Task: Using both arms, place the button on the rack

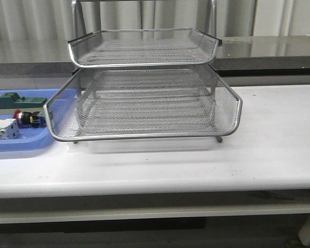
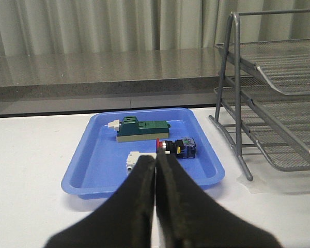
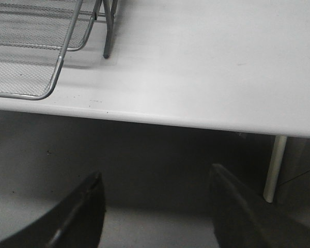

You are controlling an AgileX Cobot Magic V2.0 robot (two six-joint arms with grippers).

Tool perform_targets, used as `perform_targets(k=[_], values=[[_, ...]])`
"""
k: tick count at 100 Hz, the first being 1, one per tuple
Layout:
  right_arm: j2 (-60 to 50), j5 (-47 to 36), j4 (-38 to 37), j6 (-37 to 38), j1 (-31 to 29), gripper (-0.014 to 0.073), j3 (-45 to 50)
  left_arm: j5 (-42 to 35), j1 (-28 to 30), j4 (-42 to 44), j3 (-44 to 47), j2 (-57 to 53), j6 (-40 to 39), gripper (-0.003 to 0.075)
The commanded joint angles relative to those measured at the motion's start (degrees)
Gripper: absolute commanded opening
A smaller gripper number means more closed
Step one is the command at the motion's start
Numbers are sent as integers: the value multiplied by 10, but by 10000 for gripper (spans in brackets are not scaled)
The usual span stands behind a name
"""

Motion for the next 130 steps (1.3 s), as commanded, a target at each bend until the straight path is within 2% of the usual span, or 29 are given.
perform_targets(k=[1,18,42,48,89,114,123,130], values=[[-26,-3,-16,0,-5,378,-13,-46,-4,-3,26,-19,-4,4],[-82,18,-17,0,-5,264,-13,-46,-4,-3,26,-19,-4,4],[-118,58,-17,0,-5,-28,-13,-46,-4,-3,26,-19,-4,4],[-118,62,-17,0,-5,-76,-13,-46,-4,-3,26,-19,-4,4],[-118,66,-17,0,-5,-70,-13,-46,-4,-3,26,-19,-4,4],[-118,66,-17,0,-5,-70,-13,-96,-4,-3,16,-19,-4,4],[-118,66,-17,0,-5,-70,-13,-83,-4,-8,-9,-18,-4,4],[-118,66,-17,0,-5,-70,-13,-44,-4,-11,-40,-10,-6,4]])
